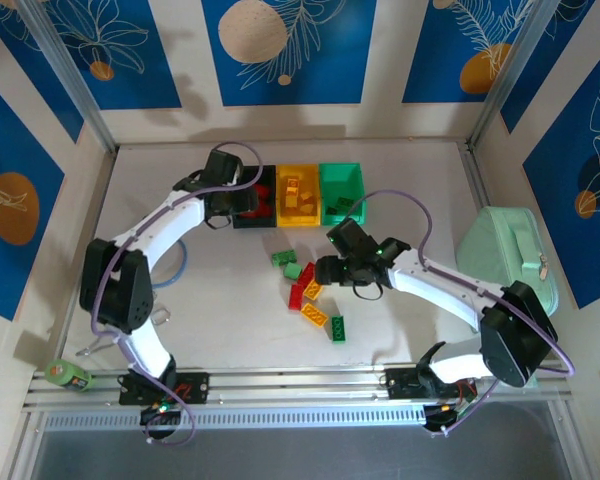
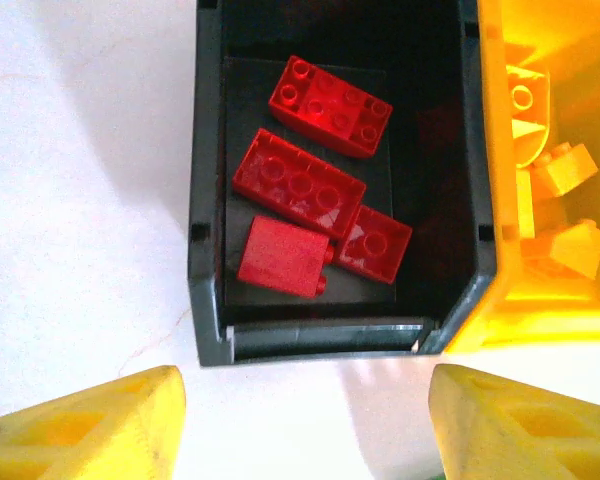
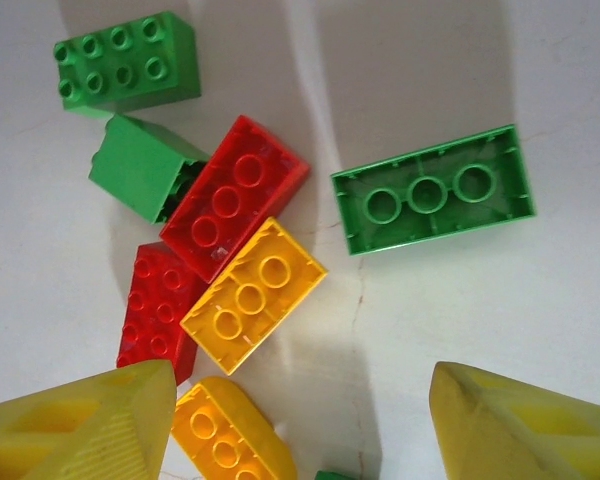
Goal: Sort the legos into containers by color
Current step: Pick up the lego from the center of the table.
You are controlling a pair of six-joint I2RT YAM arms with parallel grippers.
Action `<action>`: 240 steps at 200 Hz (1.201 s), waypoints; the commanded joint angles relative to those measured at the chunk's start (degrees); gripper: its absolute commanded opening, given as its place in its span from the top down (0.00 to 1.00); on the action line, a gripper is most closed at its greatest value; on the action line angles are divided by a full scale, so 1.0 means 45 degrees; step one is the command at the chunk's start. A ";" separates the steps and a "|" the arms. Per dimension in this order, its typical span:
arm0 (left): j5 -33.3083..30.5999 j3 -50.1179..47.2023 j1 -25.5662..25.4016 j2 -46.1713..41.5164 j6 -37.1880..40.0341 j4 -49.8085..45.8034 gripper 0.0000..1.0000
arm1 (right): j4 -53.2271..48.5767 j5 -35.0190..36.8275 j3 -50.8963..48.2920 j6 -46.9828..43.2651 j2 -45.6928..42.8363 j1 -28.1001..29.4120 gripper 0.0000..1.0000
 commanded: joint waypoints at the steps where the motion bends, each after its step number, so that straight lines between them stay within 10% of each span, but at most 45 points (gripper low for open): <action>1: 0.0068 -0.1063 0.0075 -0.0896 -0.0095 0.0725 0.35 | -0.0632 0.0474 0.0634 0.0135 0.0463 0.0601 0.32; 119: -0.0305 -0.5623 0.0086 -0.4418 -0.0917 0.1766 0.35 | -0.2603 0.1050 0.4465 0.1144 0.4893 0.3331 0.35; 240: -0.0096 -0.8172 0.0074 -0.6821 -0.1385 0.2236 0.34 | -0.3604 0.1404 0.7080 0.0281 0.6750 0.2502 0.35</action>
